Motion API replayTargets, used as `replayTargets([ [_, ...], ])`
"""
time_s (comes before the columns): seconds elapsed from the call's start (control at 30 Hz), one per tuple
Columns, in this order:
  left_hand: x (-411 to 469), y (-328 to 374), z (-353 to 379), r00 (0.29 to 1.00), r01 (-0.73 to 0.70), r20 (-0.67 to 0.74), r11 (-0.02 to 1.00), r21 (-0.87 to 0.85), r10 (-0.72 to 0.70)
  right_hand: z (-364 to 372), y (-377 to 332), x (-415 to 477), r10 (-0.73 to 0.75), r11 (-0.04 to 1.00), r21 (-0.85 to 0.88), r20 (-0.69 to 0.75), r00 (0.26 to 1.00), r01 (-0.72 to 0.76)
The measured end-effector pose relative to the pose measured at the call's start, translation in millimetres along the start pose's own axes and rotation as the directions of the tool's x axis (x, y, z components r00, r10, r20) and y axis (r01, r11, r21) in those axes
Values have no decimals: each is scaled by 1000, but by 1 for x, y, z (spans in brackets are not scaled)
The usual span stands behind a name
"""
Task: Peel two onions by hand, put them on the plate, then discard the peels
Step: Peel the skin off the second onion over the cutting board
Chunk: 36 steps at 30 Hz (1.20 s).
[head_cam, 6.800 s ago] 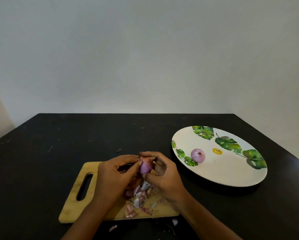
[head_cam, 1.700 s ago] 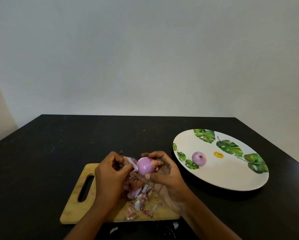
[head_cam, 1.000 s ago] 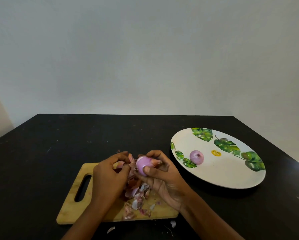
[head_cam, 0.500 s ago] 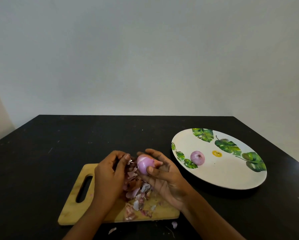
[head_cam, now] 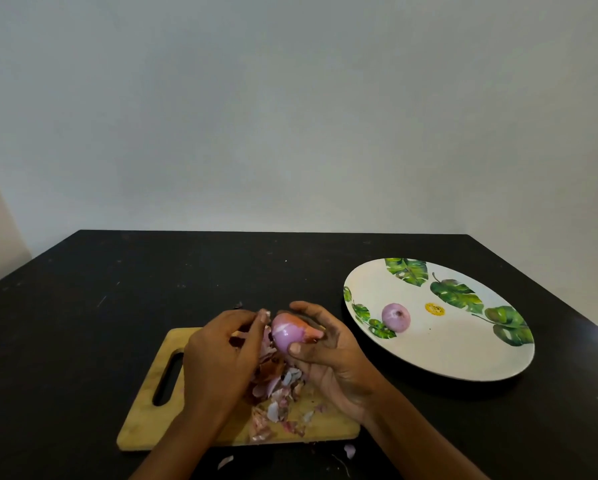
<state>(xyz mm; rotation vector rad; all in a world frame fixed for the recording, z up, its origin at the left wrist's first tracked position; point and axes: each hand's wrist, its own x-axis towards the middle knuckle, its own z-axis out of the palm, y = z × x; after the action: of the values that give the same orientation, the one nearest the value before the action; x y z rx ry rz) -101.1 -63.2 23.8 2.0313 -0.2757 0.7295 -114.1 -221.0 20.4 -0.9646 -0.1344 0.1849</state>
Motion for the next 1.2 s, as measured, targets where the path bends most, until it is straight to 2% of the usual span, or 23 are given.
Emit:
replayTargets([
  [0.1,2,-2,0,999,30,41,995,-93,-26,-2,2,2,-37,997,-69,-16,999,36],
  [0.27,1,6,-5,988,-39,137,976,-215,70,-4,1,3,-72,989,-132,-32,997,67],
  [0.57,1,0,-6,976,-63,199,989,-130,89,-8,3,3,-180,892,-426,-20,983,155],
  [0.77,1,2,-5,977,-17,207,989,-144,47,-10,4,2,-209,858,-478,12,978,189],
  [1.2,-1,3,-6,980,-29,199,1000,-10,31,-6,2,-2,-228,832,-506,66,972,229],
])
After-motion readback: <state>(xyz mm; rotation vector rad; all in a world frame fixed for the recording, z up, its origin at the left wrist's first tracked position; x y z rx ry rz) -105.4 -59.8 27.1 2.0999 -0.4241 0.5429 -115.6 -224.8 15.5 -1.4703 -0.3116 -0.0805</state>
